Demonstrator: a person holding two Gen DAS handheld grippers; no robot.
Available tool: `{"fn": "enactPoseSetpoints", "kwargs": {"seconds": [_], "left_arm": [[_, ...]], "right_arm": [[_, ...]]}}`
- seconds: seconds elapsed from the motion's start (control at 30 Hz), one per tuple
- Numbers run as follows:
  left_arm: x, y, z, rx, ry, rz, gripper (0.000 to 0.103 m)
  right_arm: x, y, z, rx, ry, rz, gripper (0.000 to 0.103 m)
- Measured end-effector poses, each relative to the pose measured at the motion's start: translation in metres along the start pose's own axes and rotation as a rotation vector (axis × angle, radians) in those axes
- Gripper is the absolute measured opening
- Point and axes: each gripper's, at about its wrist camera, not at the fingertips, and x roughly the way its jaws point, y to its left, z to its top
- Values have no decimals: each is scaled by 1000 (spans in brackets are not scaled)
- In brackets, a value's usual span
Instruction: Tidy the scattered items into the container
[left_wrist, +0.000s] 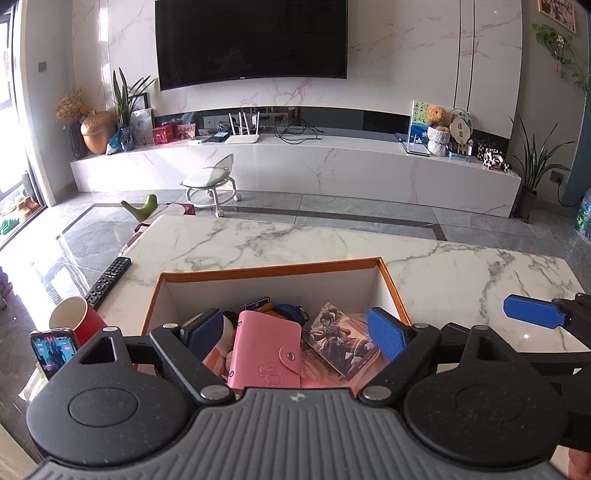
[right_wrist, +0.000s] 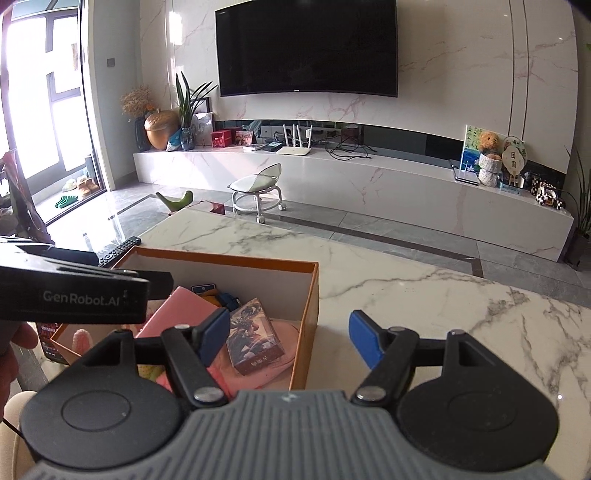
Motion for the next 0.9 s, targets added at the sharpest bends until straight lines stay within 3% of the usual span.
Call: {"fn": "enactPoseSetpoints", "kwargs": {"seconds": [0.27,0.9], "left_arm": [[-23,-4,-11,-3,-58,16,101],[-31,-11,-46,-2,-26,4,101]], "right_arm": [[-25,-2,-6,50,-16,0,76],[-41,2,-48,81,19,-9,76]]}}
